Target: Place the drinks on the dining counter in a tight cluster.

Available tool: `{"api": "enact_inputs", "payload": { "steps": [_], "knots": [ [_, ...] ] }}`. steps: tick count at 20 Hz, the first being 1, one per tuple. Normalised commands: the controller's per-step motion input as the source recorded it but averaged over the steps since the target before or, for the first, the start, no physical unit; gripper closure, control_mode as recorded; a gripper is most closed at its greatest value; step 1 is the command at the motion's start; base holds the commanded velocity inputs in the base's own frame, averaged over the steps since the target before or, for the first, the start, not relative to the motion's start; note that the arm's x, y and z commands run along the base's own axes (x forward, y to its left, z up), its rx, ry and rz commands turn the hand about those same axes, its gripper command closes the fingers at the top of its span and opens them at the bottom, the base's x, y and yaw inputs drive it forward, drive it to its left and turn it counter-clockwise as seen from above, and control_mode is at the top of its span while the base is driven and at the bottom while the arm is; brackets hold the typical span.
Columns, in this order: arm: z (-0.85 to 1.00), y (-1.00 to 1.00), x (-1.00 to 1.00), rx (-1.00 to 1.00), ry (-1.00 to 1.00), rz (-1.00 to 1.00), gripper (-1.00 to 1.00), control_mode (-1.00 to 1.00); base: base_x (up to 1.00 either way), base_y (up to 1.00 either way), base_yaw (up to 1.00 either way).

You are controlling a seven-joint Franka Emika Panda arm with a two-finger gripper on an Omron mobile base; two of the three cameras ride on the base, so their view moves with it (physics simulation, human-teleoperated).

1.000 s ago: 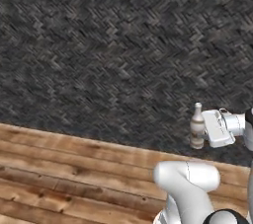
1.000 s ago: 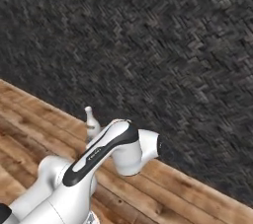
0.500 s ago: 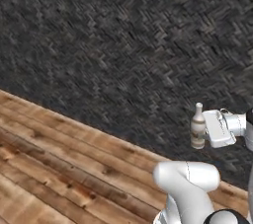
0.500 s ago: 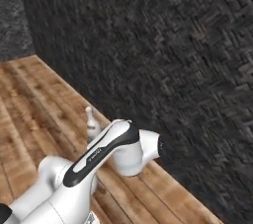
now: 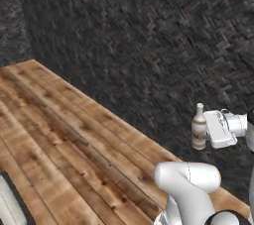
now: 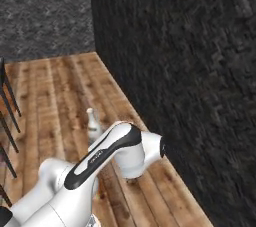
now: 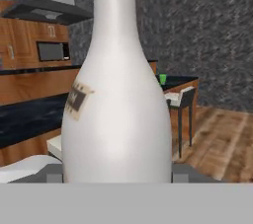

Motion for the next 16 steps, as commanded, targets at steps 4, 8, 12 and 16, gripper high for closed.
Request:
{"api": "enact_inputs", "payload": {
  "steps": [4,8,12,16],
  "knots": [
    [0.00,0.00,0.00,0.00,0.00,0.00,1.00,1.00,0.69,0.00,0.48],
    [0.00,0.00,0.00,0.00,0.00,0.00,1.00,1.00,0.71,0.01,0.45],
    [0.00,0.00,0.00,0.00,0.00,0.00,1.00,1.00,0.77,0.04,0.35],
    [0.00,0.00,0.00,0.00,0.00,0.00,1.00,1.00,0.87,0.04,0.18]
  ]
}}
